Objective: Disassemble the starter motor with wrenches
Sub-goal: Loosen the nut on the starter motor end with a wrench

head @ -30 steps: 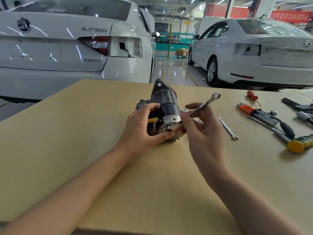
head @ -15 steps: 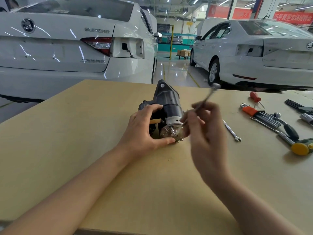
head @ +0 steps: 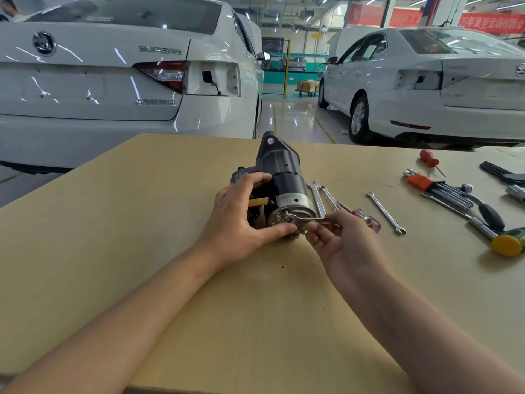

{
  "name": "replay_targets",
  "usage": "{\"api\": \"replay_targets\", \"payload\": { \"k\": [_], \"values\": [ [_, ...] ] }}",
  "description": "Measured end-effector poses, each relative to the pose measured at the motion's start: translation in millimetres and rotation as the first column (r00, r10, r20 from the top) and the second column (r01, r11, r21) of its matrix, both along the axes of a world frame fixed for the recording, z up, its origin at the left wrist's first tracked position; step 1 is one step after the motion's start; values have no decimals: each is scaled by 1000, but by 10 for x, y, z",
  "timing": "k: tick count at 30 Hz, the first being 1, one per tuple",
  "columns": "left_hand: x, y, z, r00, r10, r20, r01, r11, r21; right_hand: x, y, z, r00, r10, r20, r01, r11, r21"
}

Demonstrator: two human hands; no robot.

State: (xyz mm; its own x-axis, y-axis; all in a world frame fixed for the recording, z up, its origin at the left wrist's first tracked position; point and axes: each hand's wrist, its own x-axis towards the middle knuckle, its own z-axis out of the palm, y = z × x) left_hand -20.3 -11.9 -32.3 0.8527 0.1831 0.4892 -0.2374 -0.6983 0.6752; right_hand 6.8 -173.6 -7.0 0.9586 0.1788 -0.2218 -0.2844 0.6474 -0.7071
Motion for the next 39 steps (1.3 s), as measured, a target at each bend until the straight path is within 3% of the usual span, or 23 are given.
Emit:
{"api": "replay_targets", "payload": {
  "k": [3, 6, 9, 10, 12, 14, 15, 17, 19, 20, 21, 23, 25, 27, 28, 30, 39],
  "values": [
    [7, -9, -2, 1000, -9, 26, 9, 1000, 9, -19, 9, 15, 999, 22, -41, -21, 999, 36],
    [16, -3, -6, 999, -14, 29, 14, 1000, 9, -23, -5, 7, 999, 30, 24, -30, 999, 20],
    [7, -8, -5, 1000, -5, 11, 5, 1000, -1, -41, -20, 9, 938, -7, 346, 62, 987, -149],
    [0, -18, 0, 1000, -3, 3, 3, 1000, -7, -64, -18, 16, 846, 2, 532, 157, 955, -253],
    [-3, -29, 4, 1000, -15, 10, 15, 1000, -22, -132, 25, 24, 508, 153, 848, 413, 821, -395],
    [11, -24, 1, 999, -32, 25, 33, 998, -46, -198, 104, -10, 175, 434, 883, 596, 667, -447],
    [19, -15, 6, 999, -31, 23, 32, 998, -60, -222, 147, -36, 69, 569, 820, 665, 587, -463],
    [35, 9, 13, 1000, -7, 12, 7, 1000, -19, -242, 192, -71, -40, 742, 669, 767, 452, -455],
    [37, 12, 0, 1000, -7, 22, 7, 1000, 15, -252, 151, -70, -73, 698, 713, 743, 515, -427],
    [28, 5, 0, 999, -24, 21, 24, 1000, -9, -265, 122, -62, -45, 598, 801, 684, 603, -411],
    [19, -4, 3, 999, -38, 18, 39, 999, -31, -289, 96, -42, 47, 457, 888, 607, 693, -389],
    [-3, -15, 13, 999, -41, 7, 41, 999, -24, -261, 56, 6, 373, 152, 915, 441, 839, -319],
    [-14, -20, 22, 999, -36, -9, 36, 999, -4, -136, 4, 42, 717, -11, 697, 264, 930, -257],
    [-26, -24, 33, 1000, -30, -7, 30, 1000, 2, -34, -52, 43, 941, -4, 339, 70, 980, -184],
    [-29, -28, 35, 1000, -28, 1, 28, 1000, 1, -5, -65, 28, 983, 19, 180, 5, 991, -131],
    [-33, -37, 39, 1000, -23, 10, 23, 1000, 2, 15, -64, 1, 999, 44, 7, -44, 998, -55],
    [-25, -27, 22, 999, -24, 39, 23, 1000, 15, -33, -24, 36, 993, 76, -85, -69, 995, 76]
  ]
}}
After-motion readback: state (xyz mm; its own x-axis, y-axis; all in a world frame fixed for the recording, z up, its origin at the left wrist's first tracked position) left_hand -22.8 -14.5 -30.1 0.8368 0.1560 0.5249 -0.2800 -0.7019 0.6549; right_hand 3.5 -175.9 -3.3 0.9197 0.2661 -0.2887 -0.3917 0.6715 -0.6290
